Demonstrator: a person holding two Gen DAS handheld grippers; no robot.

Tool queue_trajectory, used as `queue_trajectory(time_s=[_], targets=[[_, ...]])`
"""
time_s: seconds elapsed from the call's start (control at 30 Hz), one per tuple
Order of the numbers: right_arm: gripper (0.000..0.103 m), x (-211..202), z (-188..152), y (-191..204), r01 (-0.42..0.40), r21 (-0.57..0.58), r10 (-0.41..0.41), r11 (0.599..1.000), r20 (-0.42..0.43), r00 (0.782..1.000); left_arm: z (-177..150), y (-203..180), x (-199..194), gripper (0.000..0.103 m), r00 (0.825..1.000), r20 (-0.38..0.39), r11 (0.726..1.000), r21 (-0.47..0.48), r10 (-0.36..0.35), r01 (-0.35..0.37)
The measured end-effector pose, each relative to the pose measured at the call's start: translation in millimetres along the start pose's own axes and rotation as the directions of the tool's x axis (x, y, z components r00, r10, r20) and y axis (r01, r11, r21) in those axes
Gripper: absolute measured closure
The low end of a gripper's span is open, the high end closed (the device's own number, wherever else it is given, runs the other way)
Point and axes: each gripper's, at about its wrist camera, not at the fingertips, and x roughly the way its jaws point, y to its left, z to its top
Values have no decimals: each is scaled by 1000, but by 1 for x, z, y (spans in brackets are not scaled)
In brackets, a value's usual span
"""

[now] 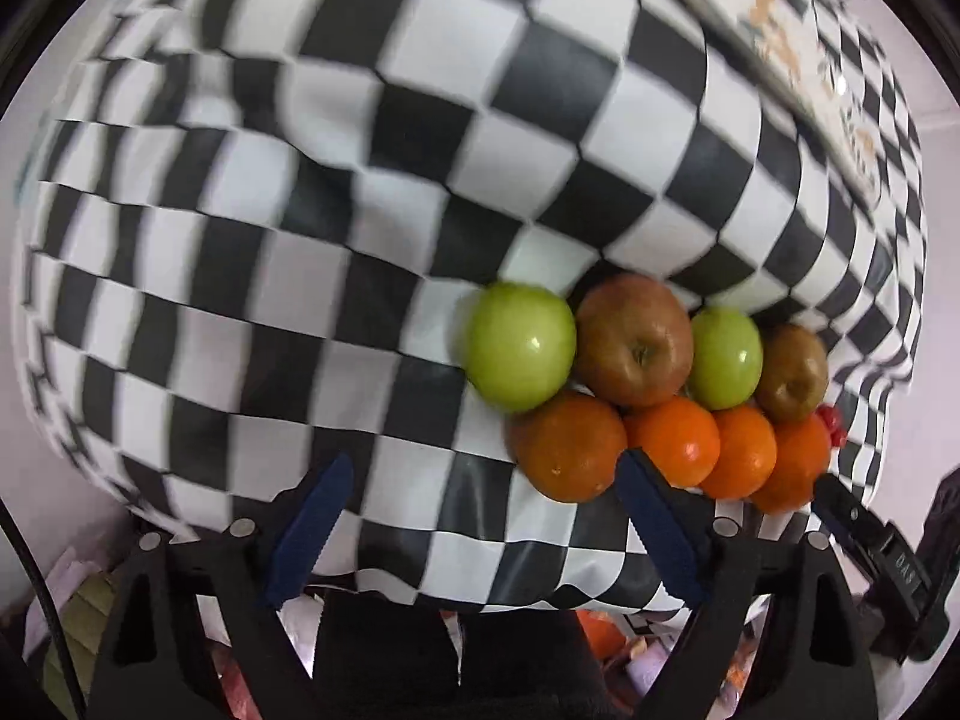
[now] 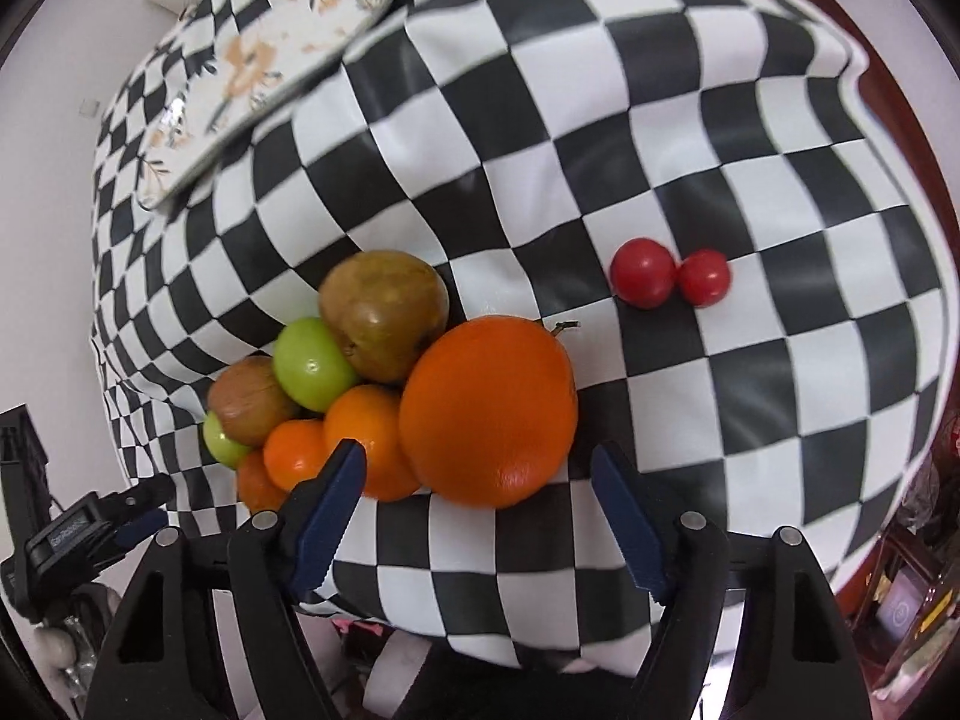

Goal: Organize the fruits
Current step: 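Grasp a small orange with the left tool while the right tool grasps the large orange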

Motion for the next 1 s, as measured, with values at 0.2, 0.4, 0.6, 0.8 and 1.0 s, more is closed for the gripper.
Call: queue_trajectory(time_s=[0.2,0.4,0.6,0.8,1.0], targets=[[28,29,13,14,-11,7,12,1000,-35,999,12,-6,28,22,987,-95,991,-36,-129,126],[27,52,27,21,-2,18,3,1000,-52,999,27,-6,41,38,974,-74,976,-62,-213,209],[22,75,39,19,-9,50,11,999,-55,998,31,2,40,54,982,-54,983,-42,-181,179],[24,75,35,22,-13,13,13,1000,-59,998,6,7,22,53,994,-30,994,17,-110,110],[23,84,36,30,14,-2,-14,1000,-68,998,17,-1,49,49,991,-55,993,6,-119,120]])
